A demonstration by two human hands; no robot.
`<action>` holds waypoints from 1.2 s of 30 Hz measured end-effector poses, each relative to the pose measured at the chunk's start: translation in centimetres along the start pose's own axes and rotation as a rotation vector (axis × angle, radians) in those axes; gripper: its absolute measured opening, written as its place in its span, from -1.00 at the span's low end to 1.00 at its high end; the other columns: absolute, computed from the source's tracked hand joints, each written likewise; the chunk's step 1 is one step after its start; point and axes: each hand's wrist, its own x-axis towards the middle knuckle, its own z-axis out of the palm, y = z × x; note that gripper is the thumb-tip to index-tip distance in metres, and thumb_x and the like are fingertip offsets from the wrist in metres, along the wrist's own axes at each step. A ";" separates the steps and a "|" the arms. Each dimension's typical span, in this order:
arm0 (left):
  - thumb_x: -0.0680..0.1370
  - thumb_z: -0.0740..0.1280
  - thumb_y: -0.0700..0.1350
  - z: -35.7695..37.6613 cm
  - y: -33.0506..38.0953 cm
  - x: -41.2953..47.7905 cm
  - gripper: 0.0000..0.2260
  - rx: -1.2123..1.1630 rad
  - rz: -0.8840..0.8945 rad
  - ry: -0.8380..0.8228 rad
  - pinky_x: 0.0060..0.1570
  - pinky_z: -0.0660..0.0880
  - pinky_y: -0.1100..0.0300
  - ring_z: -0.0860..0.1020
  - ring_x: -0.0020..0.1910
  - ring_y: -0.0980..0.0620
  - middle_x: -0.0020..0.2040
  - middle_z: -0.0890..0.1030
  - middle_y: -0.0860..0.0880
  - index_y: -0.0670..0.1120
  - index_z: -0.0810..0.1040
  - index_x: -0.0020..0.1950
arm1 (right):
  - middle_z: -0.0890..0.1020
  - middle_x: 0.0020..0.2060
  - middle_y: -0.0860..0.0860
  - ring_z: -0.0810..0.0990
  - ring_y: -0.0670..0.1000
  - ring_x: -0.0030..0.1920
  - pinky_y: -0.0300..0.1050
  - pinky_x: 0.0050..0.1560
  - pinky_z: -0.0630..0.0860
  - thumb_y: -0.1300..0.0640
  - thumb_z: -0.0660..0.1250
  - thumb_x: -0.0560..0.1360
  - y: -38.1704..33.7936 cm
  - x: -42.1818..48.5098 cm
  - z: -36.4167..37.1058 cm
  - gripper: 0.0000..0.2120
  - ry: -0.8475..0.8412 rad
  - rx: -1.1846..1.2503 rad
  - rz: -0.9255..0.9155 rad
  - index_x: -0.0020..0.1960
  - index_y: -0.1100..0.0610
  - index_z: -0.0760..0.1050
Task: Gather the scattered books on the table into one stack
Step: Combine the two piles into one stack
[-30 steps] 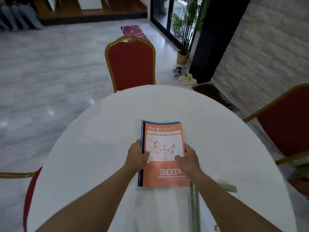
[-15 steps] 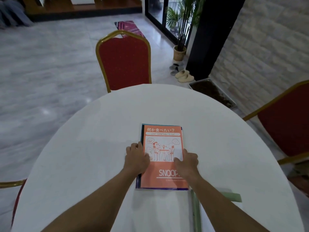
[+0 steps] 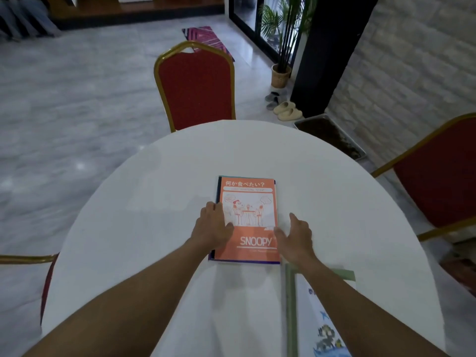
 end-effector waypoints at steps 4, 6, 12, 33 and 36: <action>0.58 0.30 -0.03 1.3 1.7 -3.8 -0.53 -0.143 0.040 -0.029 0.24 0.43 0.04 0.39 0.34 -0.10 0.38 0.37 -0.13 -0.14 0.32 0.44 | 0.37 0.49 0.17 0.32 0.20 0.50 0.13 0.48 0.30 0.02 0.30 0.61 3.1 -2.7 -2.1 -0.41 0.037 -0.052 -0.023 0.59 0.08 0.24; 0.58 0.32 -0.05 2.6 2.6 -5.9 -0.62 -0.225 0.067 -0.062 0.14 0.45 0.11 0.45 0.23 -0.08 0.26 0.42 -0.10 -0.15 0.40 0.35 | 0.36 0.49 0.17 0.30 0.22 0.49 0.15 0.48 0.27 0.06 0.30 0.59 5.1 -3.9 -3.1 -0.40 0.047 -0.079 -0.008 0.59 0.08 0.24; 0.54 0.34 0.13 8.2 5.4 -11.3 -0.59 -0.258 0.032 -0.261 0.08 0.42 0.16 0.50 0.11 -0.05 0.18 0.50 -0.10 -0.14 0.50 0.23 | 0.27 0.51 0.13 0.21 0.21 0.51 0.17 0.46 0.22 -0.01 0.36 0.52 12.0 -7.6 -5.1 -0.30 0.076 -0.084 0.150 0.58 0.07 0.19; 0.48 0.41 -0.03 14.0 10.2 -17.0 -0.55 -0.671 -0.328 -0.406 0.23 0.54 -0.09 0.57 0.21 -0.17 0.30 0.53 -0.15 -0.13 0.48 0.33 | 0.56 0.15 0.17 0.62 0.19 0.08 0.16 0.11 0.63 0.02 0.52 0.38 18.8 -11.4 -5.4 -0.48 0.014 0.452 0.323 0.20 0.18 0.39; 0.48 0.42 -0.07 12.4 10.3 -16.3 -0.62 -0.695 -0.266 -0.323 0.19 0.58 -0.05 0.62 0.14 -0.11 0.23 0.61 -0.10 -0.11 0.55 0.29 | 0.54 0.17 0.16 0.62 0.18 0.09 0.16 0.13 0.61 0.05 0.51 0.41 17.7 -11.0 -5.7 -0.50 0.021 0.487 0.286 0.24 0.17 0.37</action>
